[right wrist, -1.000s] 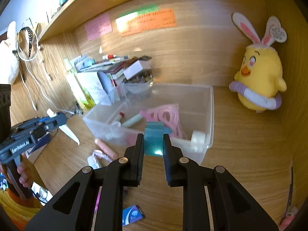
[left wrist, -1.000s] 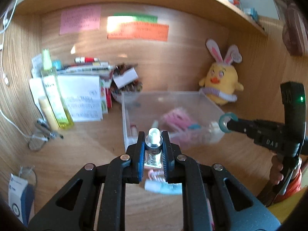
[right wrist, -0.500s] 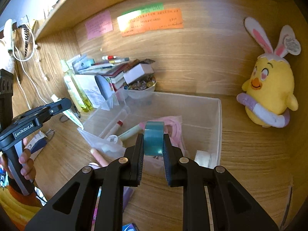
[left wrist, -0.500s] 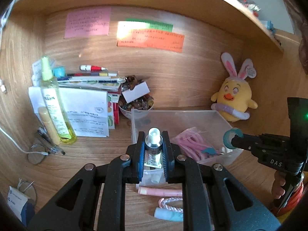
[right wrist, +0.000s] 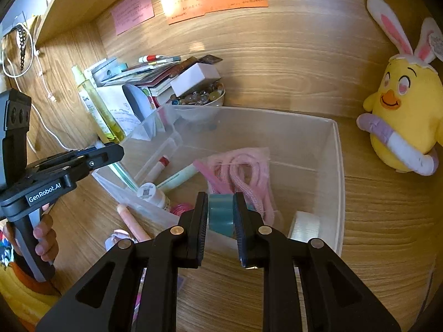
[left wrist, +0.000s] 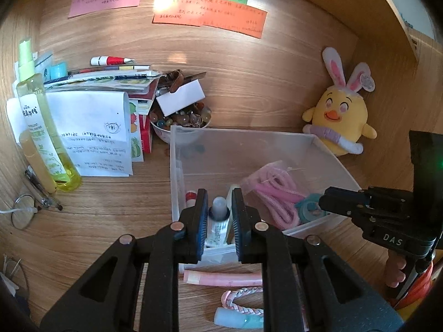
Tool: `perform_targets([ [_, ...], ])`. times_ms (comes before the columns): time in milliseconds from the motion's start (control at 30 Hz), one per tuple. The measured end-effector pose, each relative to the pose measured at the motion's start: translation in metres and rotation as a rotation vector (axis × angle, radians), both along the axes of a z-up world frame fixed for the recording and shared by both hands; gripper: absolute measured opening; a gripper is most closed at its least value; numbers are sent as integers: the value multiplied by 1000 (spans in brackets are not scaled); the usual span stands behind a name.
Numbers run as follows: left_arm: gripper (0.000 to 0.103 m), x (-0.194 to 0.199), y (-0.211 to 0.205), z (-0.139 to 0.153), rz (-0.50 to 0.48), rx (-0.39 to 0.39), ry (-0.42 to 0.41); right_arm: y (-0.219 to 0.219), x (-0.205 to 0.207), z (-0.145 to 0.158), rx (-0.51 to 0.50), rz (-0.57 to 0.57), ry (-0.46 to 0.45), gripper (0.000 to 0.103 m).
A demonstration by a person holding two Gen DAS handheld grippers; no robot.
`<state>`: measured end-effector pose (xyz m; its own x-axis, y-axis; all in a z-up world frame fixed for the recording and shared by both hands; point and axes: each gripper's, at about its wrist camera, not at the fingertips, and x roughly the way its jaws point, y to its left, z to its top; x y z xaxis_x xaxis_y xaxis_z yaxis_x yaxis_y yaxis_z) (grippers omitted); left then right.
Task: Organize objects
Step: 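Carry the tape roll and toothpaste tube into the clear box and release, then grasp the purple nail polish bottle with the right gripper while the left grasps a small item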
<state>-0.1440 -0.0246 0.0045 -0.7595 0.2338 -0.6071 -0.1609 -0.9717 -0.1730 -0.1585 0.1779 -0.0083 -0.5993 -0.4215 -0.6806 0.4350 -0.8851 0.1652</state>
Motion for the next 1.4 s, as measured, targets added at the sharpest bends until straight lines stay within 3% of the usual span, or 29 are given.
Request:
perform_targets([
  [200, 19, 7, 4, 6, -13, -19, 10, 2, 9, 7, -2, 6, 15, 28],
  [433, 54, 24, 10, 13, -7, -57, 38, 1, 27, 17, -2, 6, 52, 42],
  [633, 88, 43, 14, 14, 5, -96, 41, -1, 47, 16, -1, 24, 54, 46],
  [933, 89, 57, 11, -10, 18, -115, -31, -13, 77, -14, 48, 79, -30, 47],
  [1167, 89, 53, 14, -48, 16, -112, -154, -15, 85, -35, 46, 104, -109, 47],
  [1400, 63, 46, 17, -60, 24, -116, -194, -20, 89, -51, 62, 126, -132, 47],
])
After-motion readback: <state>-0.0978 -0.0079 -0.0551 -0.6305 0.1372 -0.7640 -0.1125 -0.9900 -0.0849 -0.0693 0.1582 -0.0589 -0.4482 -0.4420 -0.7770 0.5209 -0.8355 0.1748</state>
